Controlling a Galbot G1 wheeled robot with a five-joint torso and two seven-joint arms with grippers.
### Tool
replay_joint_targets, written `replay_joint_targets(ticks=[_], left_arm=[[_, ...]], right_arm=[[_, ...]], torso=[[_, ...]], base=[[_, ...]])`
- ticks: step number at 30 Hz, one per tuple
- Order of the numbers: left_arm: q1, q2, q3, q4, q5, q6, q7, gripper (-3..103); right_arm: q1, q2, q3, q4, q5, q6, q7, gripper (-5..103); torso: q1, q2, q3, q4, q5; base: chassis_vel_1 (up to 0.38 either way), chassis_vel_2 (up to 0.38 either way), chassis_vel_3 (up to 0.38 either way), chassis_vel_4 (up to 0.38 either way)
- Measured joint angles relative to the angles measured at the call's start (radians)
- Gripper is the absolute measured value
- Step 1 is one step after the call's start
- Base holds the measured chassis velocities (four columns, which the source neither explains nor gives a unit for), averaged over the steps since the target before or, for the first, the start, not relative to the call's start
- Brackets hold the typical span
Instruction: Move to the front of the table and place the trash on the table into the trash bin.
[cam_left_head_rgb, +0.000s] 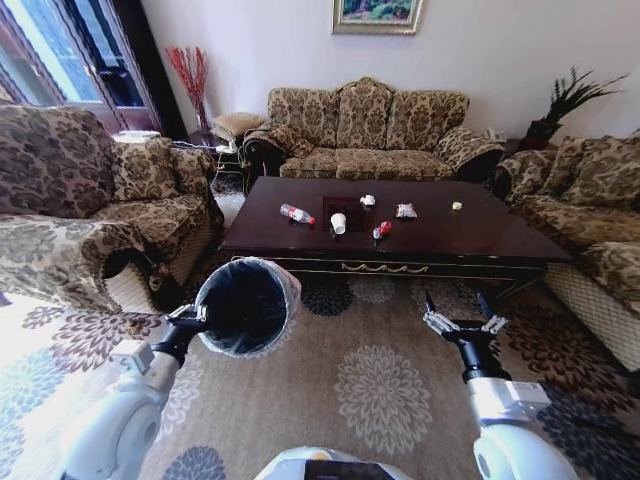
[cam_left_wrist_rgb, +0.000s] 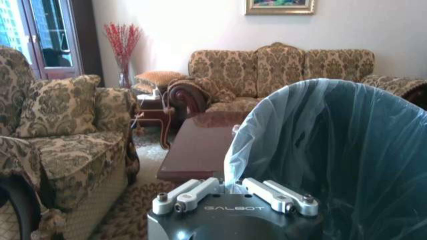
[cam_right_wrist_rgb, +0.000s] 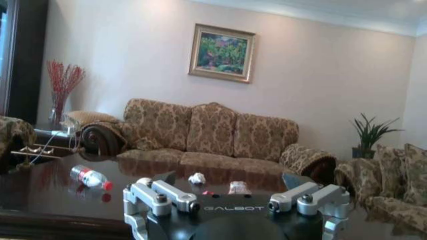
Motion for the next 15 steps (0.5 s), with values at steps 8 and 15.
replay_joint_targets(ticks=[8, 15], left_arm=[[-0.001, -0.01, 0.004, -0.013, 0.001, 0.001, -0.007, 0], [0.003, -0.012, 0.004, -0.015, -0.003, -0.002, -0.017, 0]], right_arm=[[-0.011, -0.016, 0.002, 0.003, 0.006, 0.001, 0.0, 100], [-0.016, -0.017, 0.001, 0.013, 0.005, -0.001, 0.0, 100]], torso=[[0.016, 0.038, 0.022, 0.0, 0.0], [0.028, 0.067, 0.039, 0.0001, -0.0001]], base=[[0.0, 0.0, 0.0, 0.0], [0.0, 0.0, 0.0, 0.0]])
